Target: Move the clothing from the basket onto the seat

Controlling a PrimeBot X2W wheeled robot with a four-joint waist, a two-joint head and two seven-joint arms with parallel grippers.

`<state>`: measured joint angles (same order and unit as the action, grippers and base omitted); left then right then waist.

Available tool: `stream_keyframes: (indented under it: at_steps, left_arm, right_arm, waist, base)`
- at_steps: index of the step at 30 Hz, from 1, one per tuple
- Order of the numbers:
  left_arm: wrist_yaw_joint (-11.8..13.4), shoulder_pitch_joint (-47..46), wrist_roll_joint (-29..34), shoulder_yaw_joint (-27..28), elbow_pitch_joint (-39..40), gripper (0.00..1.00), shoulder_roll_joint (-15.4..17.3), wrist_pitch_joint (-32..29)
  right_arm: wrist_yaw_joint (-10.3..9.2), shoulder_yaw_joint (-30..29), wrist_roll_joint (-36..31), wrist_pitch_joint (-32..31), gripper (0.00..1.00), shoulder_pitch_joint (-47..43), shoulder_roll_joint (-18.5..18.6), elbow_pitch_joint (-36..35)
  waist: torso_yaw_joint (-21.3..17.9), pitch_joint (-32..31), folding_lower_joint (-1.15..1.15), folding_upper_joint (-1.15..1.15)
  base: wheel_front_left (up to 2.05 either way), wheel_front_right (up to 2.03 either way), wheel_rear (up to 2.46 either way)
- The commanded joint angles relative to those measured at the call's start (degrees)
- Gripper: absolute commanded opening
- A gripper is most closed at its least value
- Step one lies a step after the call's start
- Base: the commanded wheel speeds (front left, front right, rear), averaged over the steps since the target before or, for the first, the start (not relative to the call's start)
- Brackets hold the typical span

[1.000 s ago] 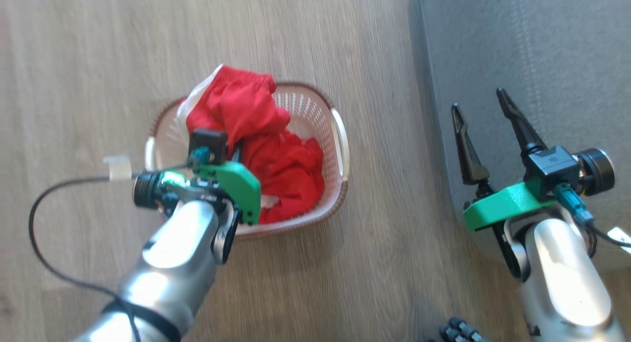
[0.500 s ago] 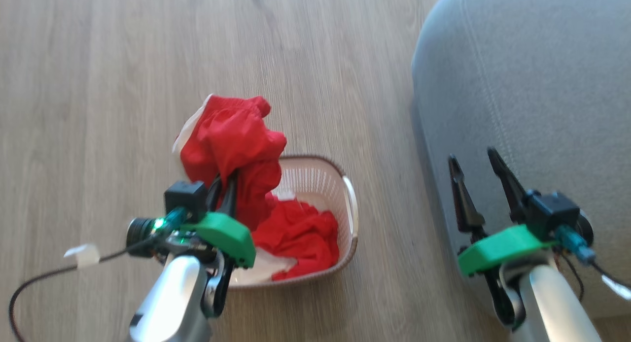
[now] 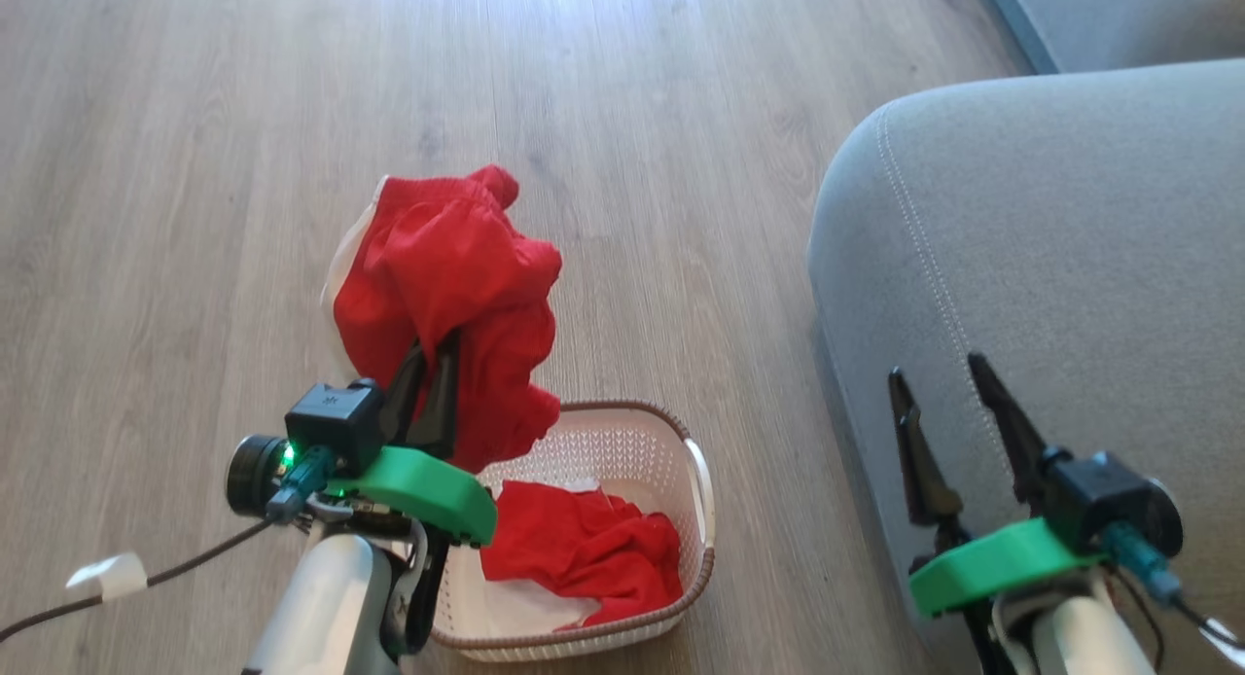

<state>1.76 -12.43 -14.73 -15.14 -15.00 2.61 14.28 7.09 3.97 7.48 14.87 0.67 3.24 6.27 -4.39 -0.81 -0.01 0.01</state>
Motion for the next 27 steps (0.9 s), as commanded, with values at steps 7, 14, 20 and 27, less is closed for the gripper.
stream_keyframes:
  at_steps: [7, 14, 20, 27]
  left_arm:
    - [0.4, 1.6, -1.0, 1.2, 4.3, 0.00, 0.3, 0.7]
    - [0.6, 2.9, -2.3, 1.3, 4.3, 0.00, 0.3, 0.7]
    - [0.3, 1.6, -2.7, 0.3, 6.2, 0.00, 0.3, 0.7]
    - [0.8, -3.0, -4.1, -3.0, 10.4, 0.00, 0.3, 0.7]
  right_arm:
    - [0.40, 0.7, -1.7, 0.1, 1.00, -2.5, -0.3, -2.7]
    - [0.40, 1.5, -2.4, 0.1, 1.00, -2.3, -0.3, -2.6]
    - [0.40, 2.0, -2.4, 0.1, 1.00, -1.9, -0.3, -2.8]
    - [0.40, 2.3, -2.3, 0.1, 1.00, -1.6, -0.3, -2.8]
  waist:
    - [-0.1, -1.8, 0.01, -0.01]
    - [-0.7, -2.2, 0.01, -0.01]
    - [-0.9, -1.7, 0.01, -0.01]
    - [-0.9, -0.9, 0.01, -0.01]
  base:
    - [0.00, 0.00, 0.00]
    - [0.00, 0.00, 0.00]
    - [0.00, 0.00, 0.00]
    - [0.00, 0.00, 0.00]
